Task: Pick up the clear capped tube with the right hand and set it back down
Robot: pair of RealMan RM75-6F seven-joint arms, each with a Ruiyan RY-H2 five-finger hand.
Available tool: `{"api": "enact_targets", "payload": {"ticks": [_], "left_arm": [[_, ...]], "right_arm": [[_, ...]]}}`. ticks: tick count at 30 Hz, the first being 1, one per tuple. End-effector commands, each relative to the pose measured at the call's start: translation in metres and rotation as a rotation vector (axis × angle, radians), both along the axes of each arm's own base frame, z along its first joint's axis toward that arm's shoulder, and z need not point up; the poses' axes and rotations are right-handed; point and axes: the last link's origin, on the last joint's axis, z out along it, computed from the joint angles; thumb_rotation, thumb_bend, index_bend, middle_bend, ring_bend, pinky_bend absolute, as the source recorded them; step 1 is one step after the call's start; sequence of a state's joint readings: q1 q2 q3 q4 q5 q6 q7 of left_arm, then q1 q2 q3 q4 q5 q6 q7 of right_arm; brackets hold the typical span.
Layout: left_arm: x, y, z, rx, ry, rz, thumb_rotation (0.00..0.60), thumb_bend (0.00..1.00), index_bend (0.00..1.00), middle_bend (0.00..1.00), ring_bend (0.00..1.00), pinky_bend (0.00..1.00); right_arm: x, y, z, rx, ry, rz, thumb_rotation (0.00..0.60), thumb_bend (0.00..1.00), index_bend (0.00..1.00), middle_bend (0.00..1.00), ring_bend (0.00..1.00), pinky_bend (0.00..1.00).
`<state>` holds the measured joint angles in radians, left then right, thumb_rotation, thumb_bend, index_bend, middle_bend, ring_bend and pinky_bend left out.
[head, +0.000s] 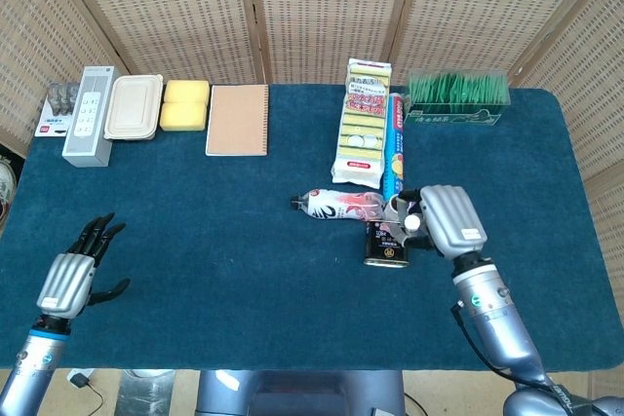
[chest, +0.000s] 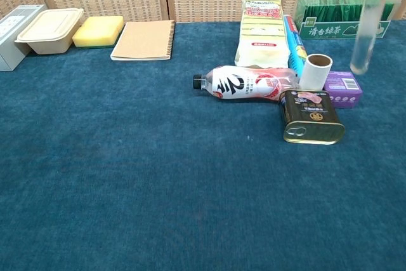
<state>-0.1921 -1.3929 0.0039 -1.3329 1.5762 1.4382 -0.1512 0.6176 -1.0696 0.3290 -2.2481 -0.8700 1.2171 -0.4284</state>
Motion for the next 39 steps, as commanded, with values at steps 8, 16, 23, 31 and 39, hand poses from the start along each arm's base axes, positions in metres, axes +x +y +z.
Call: {"api": "enact_targets", "payload": {"ticks": [8, 16, 23, 31, 39], "left_arm": [[0.003, -0.002, 0.003, 0.012, -0.003, -0.014, 0.599, 0.20, 0.10, 0.04, 0.03, 0.31], [0.004, -0.003, 0.000, 0.002, 0.000, -0.020, 0.600, 0.20, 0.10, 0.04, 0.03, 0.31], [0.001, -0.001, -0.001, -0.005, 0.005, 0.000, 0.599, 0.20, 0.10, 0.04, 0.03, 0.31], [0.001, -0.001, 0.000, 0.001, 0.005, -0.003, 0.600, 0.20, 0.10, 0.04, 0.03, 0.31], [0.003, -0.002, 0.000, 0.004, 0.003, -0.011, 0.600, 0.20, 0.10, 0.04, 0.03, 0.31]], "right_arm": [[-0.007, -0.004, 0.001, -0.042, 0.034, -0.006, 0.600, 0.43, 0.79, 1.00, 1.00, 1.00], [-0.006, -0.017, 0.006, -0.105, -0.009, -0.019, 0.600, 0.43, 0.79, 1.00, 1.00, 1.00], [-0.006, -0.004, -0.014, 0.014, 0.054, 0.011, 0.600, 0.43, 0.79, 1.00, 1.00, 1.00], [0.005, 0.005, -0.015, 0.017, 0.110, 0.101, 0.600, 0.43, 0.79, 1.00, 1.00, 1.00], [0.004, 0.015, -0.033, -0.006, 0.102, 0.154, 0.600, 0.43, 0.79, 1.00, 1.00, 1.00]]}}
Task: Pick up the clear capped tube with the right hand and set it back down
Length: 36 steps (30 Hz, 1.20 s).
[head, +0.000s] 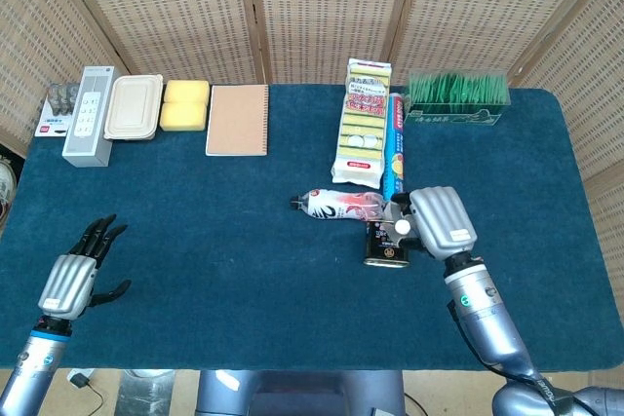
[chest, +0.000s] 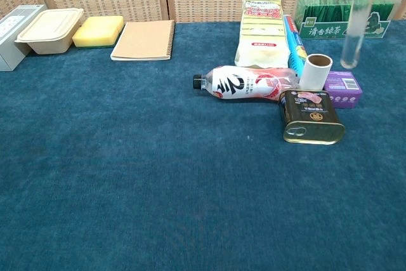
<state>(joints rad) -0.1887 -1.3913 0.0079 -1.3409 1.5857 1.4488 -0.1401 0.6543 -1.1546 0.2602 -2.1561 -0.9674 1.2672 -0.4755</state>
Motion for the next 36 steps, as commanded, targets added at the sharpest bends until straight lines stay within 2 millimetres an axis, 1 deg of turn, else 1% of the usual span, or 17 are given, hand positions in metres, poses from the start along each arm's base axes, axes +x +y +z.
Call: {"api": "enact_targets", "payload": {"ticks": [1, 3, 5, 7, 10, 12, 15, 23, 30, 36], "left_arm": [[0.000, 0.001, 0.000, 0.002, -0.001, 0.001, 0.599, 0.20, 0.10, 0.04, 0.03, 0.31], [-0.001, 0.002, 0.000, 0.001, 0.002, 0.007, 0.599, 0.20, 0.10, 0.04, 0.03, 0.31], [-0.002, 0.003, -0.002, -0.003, 0.007, 0.012, 0.600, 0.20, 0.10, 0.04, 0.03, 0.31], [-0.001, 0.002, -0.003, -0.011, 0.010, 0.011, 0.600, 0.20, 0.10, 0.04, 0.03, 0.31], [0.000, -0.001, -0.003, -0.013, 0.010, -0.002, 0.600, 0.20, 0.10, 0.04, 0.03, 0.31], [0.001, -0.001, -0.002, -0.006, 0.007, -0.006, 0.600, 0.20, 0.10, 0.04, 0.03, 0.31], [-0.001, 0.001, -0.001, -0.003, 0.005, 0.007, 0.599, 0.20, 0.10, 0.04, 0.03, 0.31], [-0.002, 0.003, 0.000, -0.002, 0.003, 0.009, 0.600, 0.20, 0.10, 0.04, 0.03, 0.31], [-0.003, 0.004, -0.001, -0.006, 0.004, 0.018, 0.599, 0.20, 0.10, 0.04, 0.03, 0.31], [-0.003, 0.005, -0.001, -0.006, 0.006, 0.021, 0.600, 0.20, 0.10, 0.04, 0.03, 0.31]], "right_arm": [[0.009, 0.030, -0.018, 0.083, 0.057, 0.111, 0.600, 0.43, 0.79, 1.00, 1.00, 1.00], [0.015, 0.033, -0.015, 0.085, 0.070, 0.140, 0.600, 0.43, 0.79, 1.00, 1.00, 1.00], [0.023, 0.025, -0.009, 0.032, 0.047, 0.149, 0.600, 0.43, 0.79, 1.00, 1.00, 1.00], [0.031, 0.012, -0.004, -0.034, -0.010, 0.130, 0.600, 0.43, 0.79, 1.00, 1.00, 1.00], [0.042, 0.006, -0.003, -0.024, -0.086, 0.098, 0.600, 0.43, 0.79, 1.00, 1.00, 1.00], [0.049, 0.004, -0.002, -0.023, -0.089, 0.109, 0.600, 0.43, 0.79, 1.00, 1.00, 1.00], [0.054, -0.001, -0.005, -0.022, -0.099, 0.102, 0.600, 0.43, 0.79, 1.00, 1.00, 1.00], [0.055, -0.020, -0.016, -0.005, -0.151, 0.054, 0.600, 0.43, 0.79, 1.00, 1.00, 1.00], [0.057, -0.036, -0.019, -0.012, -0.174, 0.036, 0.600, 0.43, 0.79, 1.00, 1.00, 1.00], [0.051, -0.051, -0.022, -0.043, -0.155, 0.018, 0.600, 0.43, 0.79, 1.00, 1.00, 1.00]]}}
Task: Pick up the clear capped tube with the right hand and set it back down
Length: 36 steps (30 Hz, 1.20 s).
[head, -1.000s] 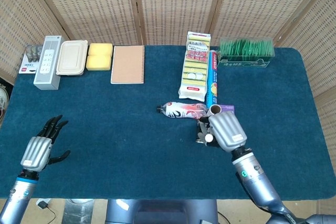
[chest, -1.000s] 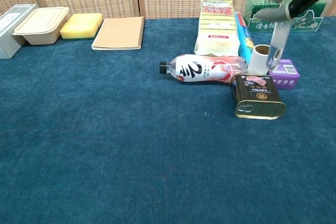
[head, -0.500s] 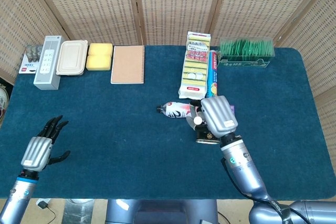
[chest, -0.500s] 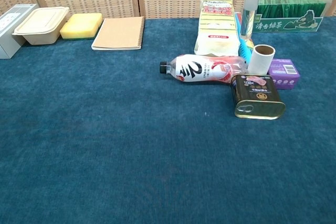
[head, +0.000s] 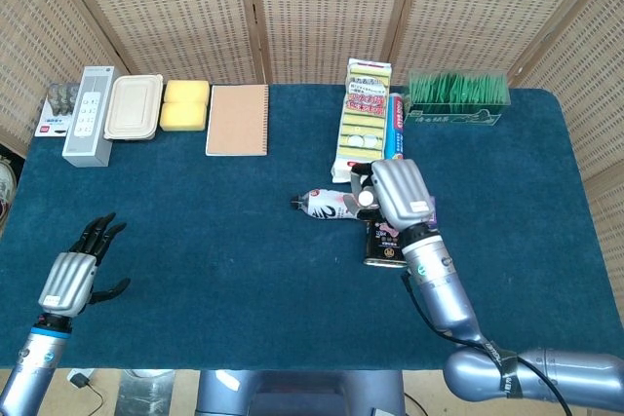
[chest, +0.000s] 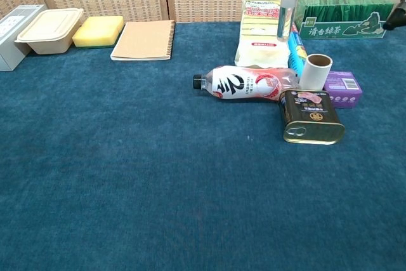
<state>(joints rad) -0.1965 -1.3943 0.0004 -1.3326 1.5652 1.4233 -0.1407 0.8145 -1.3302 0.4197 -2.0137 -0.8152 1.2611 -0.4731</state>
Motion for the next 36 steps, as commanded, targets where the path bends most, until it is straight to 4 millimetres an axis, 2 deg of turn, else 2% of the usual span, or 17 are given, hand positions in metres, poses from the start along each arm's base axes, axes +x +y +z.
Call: {"api": "enact_targets", "payload": {"ticks": [1, 13, 17, 36], "left_arm": [[0.000, 0.000, 0.000, 0.001, 0.000, 0.002, 0.600, 0.20, 0.10, 0.04, 0.03, 0.31], [-0.001, 0.002, -0.002, -0.004, 0.006, 0.009, 0.600, 0.20, 0.10, 0.04, 0.03, 0.31], [-0.002, 0.002, -0.003, -0.007, 0.011, 0.012, 0.600, 0.20, 0.10, 0.04, 0.03, 0.31], [-0.003, 0.003, -0.007, -0.017, 0.021, 0.017, 0.599, 0.20, 0.10, 0.04, 0.03, 0.31]], "right_arm": [[-0.003, -0.008, -0.002, -0.011, 0.007, -0.012, 0.600, 0.43, 0.79, 1.00, 1.00, 1.00], [-0.024, -0.024, -0.005, -0.027, 0.045, -0.046, 0.600, 0.43, 0.79, 1.00, 1.00, 1.00], [-0.038, -0.028, -0.001, -0.042, 0.070, -0.068, 0.600, 0.43, 0.79, 1.00, 1.00, 1.00], [-0.068, -0.034, -0.002, -0.031, 0.120, -0.129, 0.600, 0.43, 0.79, 1.00, 1.00, 1.00]]}}
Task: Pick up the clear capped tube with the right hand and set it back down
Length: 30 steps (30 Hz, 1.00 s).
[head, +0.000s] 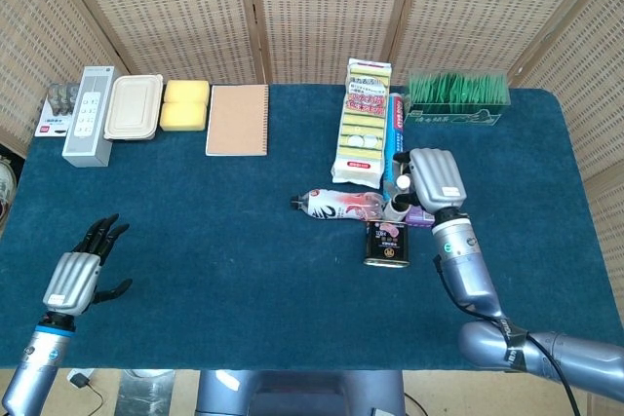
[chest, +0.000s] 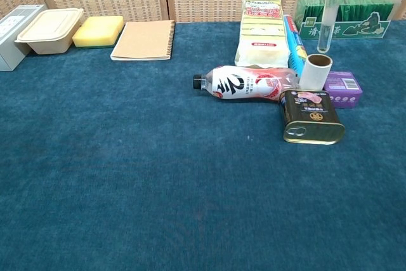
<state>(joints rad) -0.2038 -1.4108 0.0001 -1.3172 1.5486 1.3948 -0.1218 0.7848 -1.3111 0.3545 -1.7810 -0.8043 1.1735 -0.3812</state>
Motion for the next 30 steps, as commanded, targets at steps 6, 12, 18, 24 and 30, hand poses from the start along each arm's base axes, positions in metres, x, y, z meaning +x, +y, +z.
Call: {"api": "enact_targets", "payload": {"ticks": [6, 12, 18, 24, 30], "left_arm": [[0.000, 0.000, 0.000, 0.003, -0.001, -0.001, 0.600, 0.20, 0.10, 0.04, 0.03, 0.31], [0.000, -0.001, 0.000, 0.002, 0.000, -0.002, 0.600, 0.20, 0.10, 0.04, 0.03, 0.31], [0.000, 0.000, 0.000, -0.001, -0.003, 0.001, 0.600, 0.20, 0.10, 0.04, 0.03, 0.31], [0.000, 0.000, 0.000, -0.002, -0.001, 0.002, 0.600, 0.20, 0.10, 0.04, 0.03, 0.31], [-0.001, 0.001, 0.001, 0.001, -0.003, 0.006, 0.600, 0.20, 0.10, 0.04, 0.03, 0.31]], "right_arm": [[-0.006, 0.001, -0.001, 0.011, 0.008, -0.013, 0.600, 0.43, 0.79, 1.00, 1.00, 1.00], [-0.007, 0.002, -0.004, 0.021, 0.009, -0.017, 0.600, 0.43, 0.79, 1.00, 1.00, 1.00], [-0.007, 0.001, -0.007, 0.029, 0.008, -0.018, 0.600, 0.43, 0.79, 1.00, 1.00, 1.00], [-0.006, 0.001, -0.010, 0.035, 0.007, -0.020, 0.600, 0.43, 0.79, 1.00, 1.00, 1.00], [-0.008, -0.002, -0.019, 0.056, 0.009, -0.032, 0.600, 0.43, 0.79, 1.00, 1.00, 1.00]]}}
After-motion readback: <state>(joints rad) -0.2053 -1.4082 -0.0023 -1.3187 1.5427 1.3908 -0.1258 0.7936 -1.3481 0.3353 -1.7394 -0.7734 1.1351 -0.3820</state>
